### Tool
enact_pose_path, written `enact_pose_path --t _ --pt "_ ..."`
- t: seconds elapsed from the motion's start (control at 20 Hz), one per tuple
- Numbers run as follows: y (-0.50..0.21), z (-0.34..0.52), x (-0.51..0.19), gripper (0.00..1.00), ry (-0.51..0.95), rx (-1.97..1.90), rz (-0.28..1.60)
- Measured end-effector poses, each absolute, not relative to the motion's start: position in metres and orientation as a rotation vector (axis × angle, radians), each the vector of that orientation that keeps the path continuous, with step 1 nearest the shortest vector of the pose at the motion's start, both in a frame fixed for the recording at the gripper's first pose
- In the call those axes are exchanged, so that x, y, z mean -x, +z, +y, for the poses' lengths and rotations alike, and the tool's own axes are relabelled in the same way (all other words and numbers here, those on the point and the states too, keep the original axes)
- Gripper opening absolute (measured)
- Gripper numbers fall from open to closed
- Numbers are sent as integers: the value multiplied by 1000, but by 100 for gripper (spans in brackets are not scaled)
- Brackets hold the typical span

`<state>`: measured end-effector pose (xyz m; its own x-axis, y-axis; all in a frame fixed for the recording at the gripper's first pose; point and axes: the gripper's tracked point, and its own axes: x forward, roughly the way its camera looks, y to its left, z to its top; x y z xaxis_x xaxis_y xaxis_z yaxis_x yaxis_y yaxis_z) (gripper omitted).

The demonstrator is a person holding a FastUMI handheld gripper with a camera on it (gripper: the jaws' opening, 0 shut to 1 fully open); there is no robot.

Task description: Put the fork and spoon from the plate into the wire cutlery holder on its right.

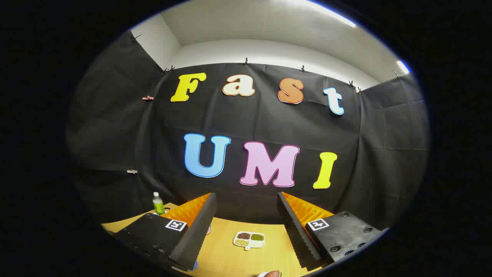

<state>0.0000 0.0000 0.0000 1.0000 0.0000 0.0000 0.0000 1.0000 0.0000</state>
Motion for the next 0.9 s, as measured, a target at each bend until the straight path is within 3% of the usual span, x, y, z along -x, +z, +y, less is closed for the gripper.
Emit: enact_pose_path --t 0.9 --pt "11 23 17 97 25 11 -6"
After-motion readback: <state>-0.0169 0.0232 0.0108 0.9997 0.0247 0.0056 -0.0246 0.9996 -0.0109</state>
